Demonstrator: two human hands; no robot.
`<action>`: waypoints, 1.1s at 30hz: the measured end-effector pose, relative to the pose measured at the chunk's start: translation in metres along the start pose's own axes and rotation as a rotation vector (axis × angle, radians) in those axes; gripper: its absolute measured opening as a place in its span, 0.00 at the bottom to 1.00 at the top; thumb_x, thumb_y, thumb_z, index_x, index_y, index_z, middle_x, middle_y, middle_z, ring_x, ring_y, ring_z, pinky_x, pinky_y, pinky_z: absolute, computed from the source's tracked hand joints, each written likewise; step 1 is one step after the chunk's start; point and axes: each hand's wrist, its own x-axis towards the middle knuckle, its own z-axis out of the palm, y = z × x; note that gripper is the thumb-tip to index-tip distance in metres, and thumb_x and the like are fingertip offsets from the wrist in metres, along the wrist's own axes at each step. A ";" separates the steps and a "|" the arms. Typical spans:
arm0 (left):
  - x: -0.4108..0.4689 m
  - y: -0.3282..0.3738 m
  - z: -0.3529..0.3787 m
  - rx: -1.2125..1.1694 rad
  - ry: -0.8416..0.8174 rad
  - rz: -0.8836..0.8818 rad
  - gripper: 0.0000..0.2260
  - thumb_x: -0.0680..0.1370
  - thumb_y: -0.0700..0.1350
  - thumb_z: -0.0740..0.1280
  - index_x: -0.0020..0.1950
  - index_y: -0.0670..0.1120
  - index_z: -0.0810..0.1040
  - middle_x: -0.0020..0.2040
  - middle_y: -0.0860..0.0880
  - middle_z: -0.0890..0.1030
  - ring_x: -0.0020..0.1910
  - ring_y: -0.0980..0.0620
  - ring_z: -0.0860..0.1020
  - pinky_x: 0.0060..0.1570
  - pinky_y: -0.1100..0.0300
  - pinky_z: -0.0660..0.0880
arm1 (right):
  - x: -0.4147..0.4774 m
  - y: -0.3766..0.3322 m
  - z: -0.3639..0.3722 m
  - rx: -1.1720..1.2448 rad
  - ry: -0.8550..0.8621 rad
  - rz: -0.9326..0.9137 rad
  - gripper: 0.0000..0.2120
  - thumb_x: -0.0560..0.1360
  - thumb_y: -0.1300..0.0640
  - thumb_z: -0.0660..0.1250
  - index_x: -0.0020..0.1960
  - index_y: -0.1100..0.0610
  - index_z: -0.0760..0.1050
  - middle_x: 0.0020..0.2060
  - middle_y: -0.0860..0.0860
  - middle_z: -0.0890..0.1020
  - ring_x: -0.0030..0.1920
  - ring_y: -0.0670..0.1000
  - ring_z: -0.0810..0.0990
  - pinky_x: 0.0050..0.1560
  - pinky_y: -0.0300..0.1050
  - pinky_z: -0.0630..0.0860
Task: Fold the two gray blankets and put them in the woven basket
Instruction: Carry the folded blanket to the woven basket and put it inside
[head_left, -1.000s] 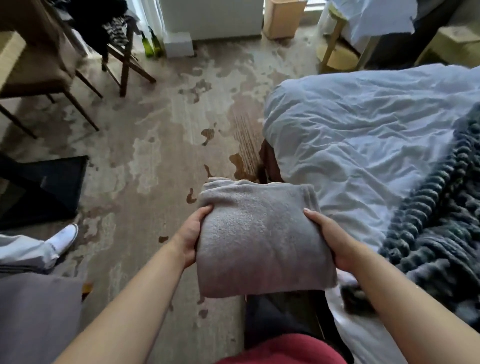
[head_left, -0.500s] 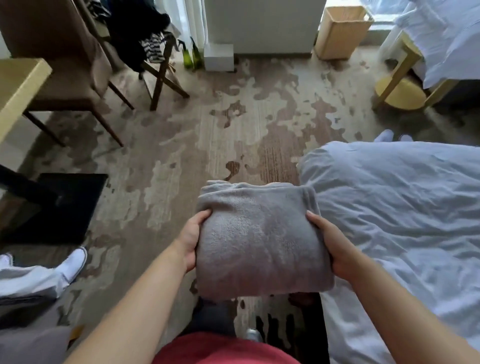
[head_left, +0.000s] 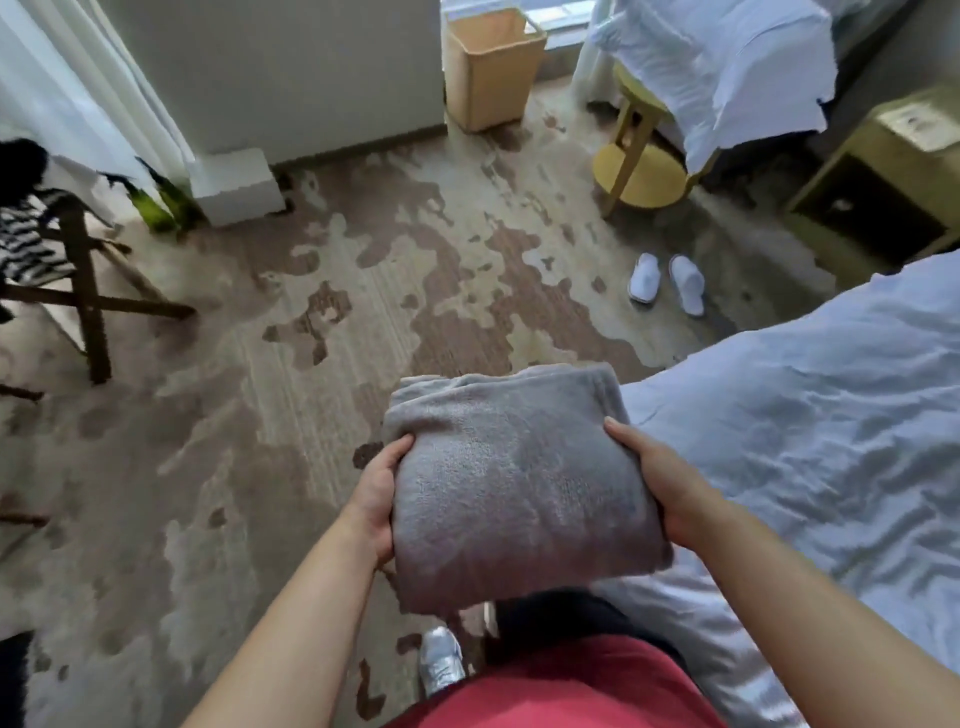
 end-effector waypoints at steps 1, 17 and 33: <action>0.021 0.020 0.012 0.020 -0.007 -0.003 0.17 0.78 0.54 0.62 0.48 0.44 0.86 0.51 0.43 0.85 0.48 0.45 0.84 0.47 0.52 0.75 | 0.016 -0.019 -0.002 0.020 0.009 -0.005 0.23 0.67 0.36 0.69 0.51 0.53 0.84 0.47 0.56 0.86 0.46 0.56 0.86 0.44 0.47 0.78; 0.267 0.369 0.154 0.021 0.007 0.086 0.19 0.79 0.53 0.60 0.41 0.46 0.87 0.45 0.44 0.85 0.41 0.47 0.84 0.45 0.53 0.75 | 0.257 -0.410 0.055 0.004 -0.044 -0.028 0.23 0.70 0.38 0.68 0.52 0.55 0.84 0.49 0.57 0.86 0.49 0.57 0.85 0.50 0.50 0.77; 0.565 0.680 0.324 0.225 -0.204 -0.070 0.15 0.77 0.53 0.63 0.46 0.46 0.86 0.52 0.42 0.84 0.49 0.45 0.84 0.48 0.51 0.76 | 0.462 -0.715 0.061 0.291 0.154 0.018 0.21 0.73 0.38 0.66 0.52 0.54 0.83 0.49 0.57 0.85 0.48 0.57 0.85 0.44 0.48 0.79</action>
